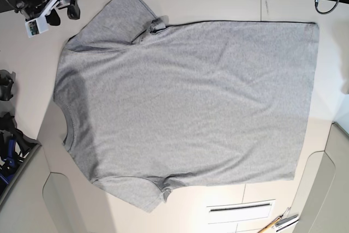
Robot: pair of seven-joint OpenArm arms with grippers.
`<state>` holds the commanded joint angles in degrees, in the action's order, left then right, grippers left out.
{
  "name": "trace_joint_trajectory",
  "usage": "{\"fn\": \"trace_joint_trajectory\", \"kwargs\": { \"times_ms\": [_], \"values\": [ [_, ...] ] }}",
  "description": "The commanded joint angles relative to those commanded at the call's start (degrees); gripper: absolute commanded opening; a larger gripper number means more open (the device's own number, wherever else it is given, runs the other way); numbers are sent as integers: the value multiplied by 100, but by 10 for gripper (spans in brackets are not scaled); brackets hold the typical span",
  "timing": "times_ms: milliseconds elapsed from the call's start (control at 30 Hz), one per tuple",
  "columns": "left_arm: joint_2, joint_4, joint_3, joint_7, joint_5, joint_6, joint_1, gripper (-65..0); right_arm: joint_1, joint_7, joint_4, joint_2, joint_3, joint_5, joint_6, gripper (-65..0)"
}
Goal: Fold the T-shirt properly
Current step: 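Lower both grippers and pinch the shirt's side edge at sleeve and hem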
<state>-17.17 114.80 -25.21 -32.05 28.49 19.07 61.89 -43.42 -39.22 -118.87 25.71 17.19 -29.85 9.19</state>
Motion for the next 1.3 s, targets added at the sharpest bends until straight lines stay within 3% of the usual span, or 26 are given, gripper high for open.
{"fn": "trace_joint_trajectory", "kwargs": {
  "times_ms": [100,200,300,400,567,700,1000,1133,1300],
  "values": [
    [-2,0,0,-699,0,0,-282,-344,273,-133,195,-136,0,-68,4,-315],
    [0,0,0,-1064,0,0,-494,-344,461,-149,461,-212,0,-107,7,-315],
    [0,0,-24,-1051,2,0,-590,-344,483,-153,734,-210,0,-264,72,-277],
    [-2,0,-164,-949,2,2,-649,-339,483,-155,905,-216,-2,-498,269,-268],
    [-98,0,-557,-669,179,2,-776,-252,483,-157,918,-507,-7,-535,516,-268],
    [-280,-2,-807,-544,262,2,-887,-250,516,-155,935,-691,-22,-535,518,-268],
    [-603,-192,-975,-542,518,0,-1467,-250,590,-151,1294,-702,-61,-540,525,-268],
    [-756,-662,-975,-538,520,0,-1801,-250,592,-153,1456,-706,-61,-761,743,-268],
    [-876,-1408,-975,-527,826,7,-2201,-250,595,-153,1475,-752,-61,-815,758,-268]
  ]
}}
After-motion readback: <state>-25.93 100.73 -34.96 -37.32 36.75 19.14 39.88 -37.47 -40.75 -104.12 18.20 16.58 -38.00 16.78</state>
